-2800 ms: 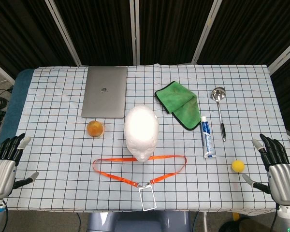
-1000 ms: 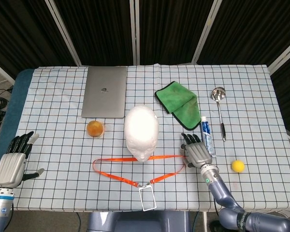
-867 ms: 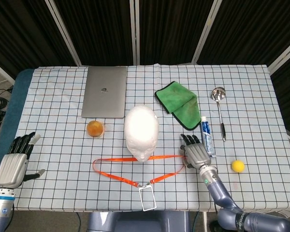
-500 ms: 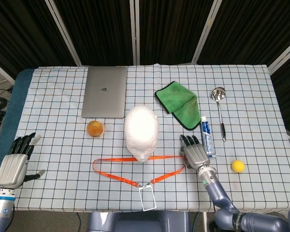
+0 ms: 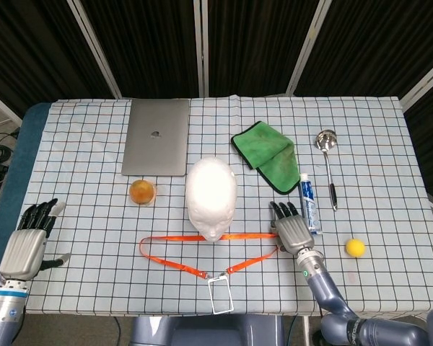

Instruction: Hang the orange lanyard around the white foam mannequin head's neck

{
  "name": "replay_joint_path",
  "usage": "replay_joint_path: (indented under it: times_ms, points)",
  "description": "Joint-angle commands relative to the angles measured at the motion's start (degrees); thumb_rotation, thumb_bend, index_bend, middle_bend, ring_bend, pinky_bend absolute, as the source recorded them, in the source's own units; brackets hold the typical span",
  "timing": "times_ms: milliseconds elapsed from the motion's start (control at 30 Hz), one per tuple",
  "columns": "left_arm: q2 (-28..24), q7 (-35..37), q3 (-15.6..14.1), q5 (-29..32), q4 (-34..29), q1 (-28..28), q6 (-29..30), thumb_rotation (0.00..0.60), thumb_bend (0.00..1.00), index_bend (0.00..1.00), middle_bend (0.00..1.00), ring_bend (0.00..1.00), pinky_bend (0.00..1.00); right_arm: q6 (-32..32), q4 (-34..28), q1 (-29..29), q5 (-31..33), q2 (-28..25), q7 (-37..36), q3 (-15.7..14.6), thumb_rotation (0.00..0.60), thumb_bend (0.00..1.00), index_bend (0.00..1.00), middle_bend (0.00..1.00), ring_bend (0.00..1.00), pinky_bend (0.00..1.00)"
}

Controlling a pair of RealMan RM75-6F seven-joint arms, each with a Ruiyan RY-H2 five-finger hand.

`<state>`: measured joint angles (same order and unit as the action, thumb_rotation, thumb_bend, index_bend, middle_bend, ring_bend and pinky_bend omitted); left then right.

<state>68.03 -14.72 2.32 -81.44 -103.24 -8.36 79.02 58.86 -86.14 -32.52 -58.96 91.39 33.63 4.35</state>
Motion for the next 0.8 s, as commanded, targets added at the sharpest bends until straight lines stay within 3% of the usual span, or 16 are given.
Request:
replay_joint_path:
  times_ms: [33,100,267,367,533,800]
  points:
    - [0.84,-0.2,1.06,0.86,0.31,-1.58,-1.78,0.6,0.0,0.07,0.0,0.0,0.0,0.66,-0.9,0.57,-1.35,-0.8,-2.04,-0.01,0.6,0.49,0.7,0.03,0.0,0.0]
    - [1.66,-0.71,2.0,1.84,0.65,-3.37,-4.1,0.6,0.03,0.19,0.0,0.0,0.0,0.92,-1.79,0.99,-1.87,-1.45,-3.55,0.07,0.6,0.49,0.7,0.04,0.0,0.0]
    - [4.83,-4.26,4.52,6.1,1.24,-10.16,-13.63,0.6,0.25,0.33,0.0,0.0,0.0,1.29,-3.54,1.64,-4.02,-3.28,-5.83,-0.5,0.6,0.49,0.7,0.05,0.0,0.0]
    - [7.52,-6.47,5.67,8.8,2.13,-13.8,-18.24,0.6,0.29,0.39,0.0,0.0,0.0,1.3,-4.27,1.84,-4.71,-3.85,-6.75,-0.66,0.6,0.49,0.7,0.05,0.0,0.0]
    - [13.7,-12.11,6.66,13.29,5.88,-19.2,-23.39,0.6,0.34,0.41,0.0,0.0,0.0,1.34,-4.85,1.93,-5.77,-4.34,-7.43,-0.91,0.6,0.49,0.7,0.06,0.0,0.0]
    - [20.82,-18.08,5.52,17.99,8.69,-22.57,-24.12,0.6,0.34,0.41,0.0,0.0,0.0,0.67,-4.73,1.84,-6.06,-4.84,-8.38,-0.91,0.6,0.49,0.7,0.06,0.0,0.0]
